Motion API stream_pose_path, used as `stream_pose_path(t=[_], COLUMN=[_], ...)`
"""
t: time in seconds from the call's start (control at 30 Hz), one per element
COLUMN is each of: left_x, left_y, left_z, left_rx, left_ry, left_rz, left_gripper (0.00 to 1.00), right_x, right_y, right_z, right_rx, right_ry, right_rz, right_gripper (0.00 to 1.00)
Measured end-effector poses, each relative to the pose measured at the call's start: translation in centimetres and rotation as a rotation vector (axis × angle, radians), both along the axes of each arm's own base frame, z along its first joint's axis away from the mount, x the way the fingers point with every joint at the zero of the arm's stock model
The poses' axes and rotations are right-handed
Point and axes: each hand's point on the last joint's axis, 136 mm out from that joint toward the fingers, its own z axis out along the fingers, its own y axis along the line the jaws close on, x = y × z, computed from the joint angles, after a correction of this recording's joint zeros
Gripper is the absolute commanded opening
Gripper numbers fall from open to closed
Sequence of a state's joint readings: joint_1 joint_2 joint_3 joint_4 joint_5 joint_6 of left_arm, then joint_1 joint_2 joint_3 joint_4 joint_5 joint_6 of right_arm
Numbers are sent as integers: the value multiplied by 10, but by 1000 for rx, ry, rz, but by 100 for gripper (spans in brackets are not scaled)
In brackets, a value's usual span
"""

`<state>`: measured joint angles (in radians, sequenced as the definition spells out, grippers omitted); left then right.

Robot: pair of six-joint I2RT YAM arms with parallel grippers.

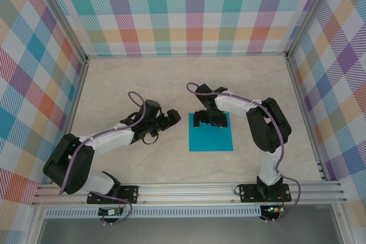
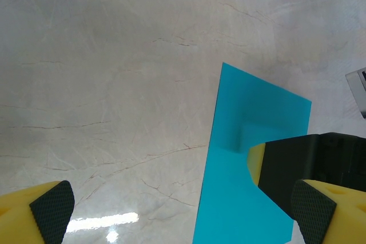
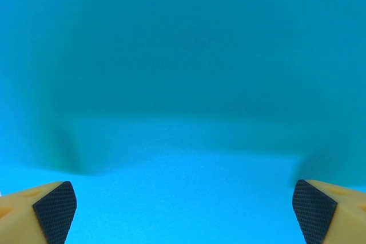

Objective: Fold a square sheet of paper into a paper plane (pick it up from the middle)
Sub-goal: Fold the square sheet of paper in half at the center of the table.

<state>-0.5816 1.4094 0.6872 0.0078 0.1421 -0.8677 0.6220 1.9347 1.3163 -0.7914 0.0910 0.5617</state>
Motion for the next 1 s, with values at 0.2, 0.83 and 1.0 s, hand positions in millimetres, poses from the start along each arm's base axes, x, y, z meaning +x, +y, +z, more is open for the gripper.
stream_pose_path(t=[0.2,0.83,1.0], left_x=[0,2,2], left_y=[0,-1,-1], left_z=[-2,-3,-2], left_rx=[3,7,7], left_ry=[4,9,9], left_rz=[0,-1,-1], left_gripper=[100,100,100], right_x=[-1,-1,-1], right_y=[-3,-3,-2], right_z=[-6,-8,-8], right_rx=[-37,-47,-46], right_ry=[6,3,3], right_rz=[-6,-18,-18], right_gripper=[100,93,92])
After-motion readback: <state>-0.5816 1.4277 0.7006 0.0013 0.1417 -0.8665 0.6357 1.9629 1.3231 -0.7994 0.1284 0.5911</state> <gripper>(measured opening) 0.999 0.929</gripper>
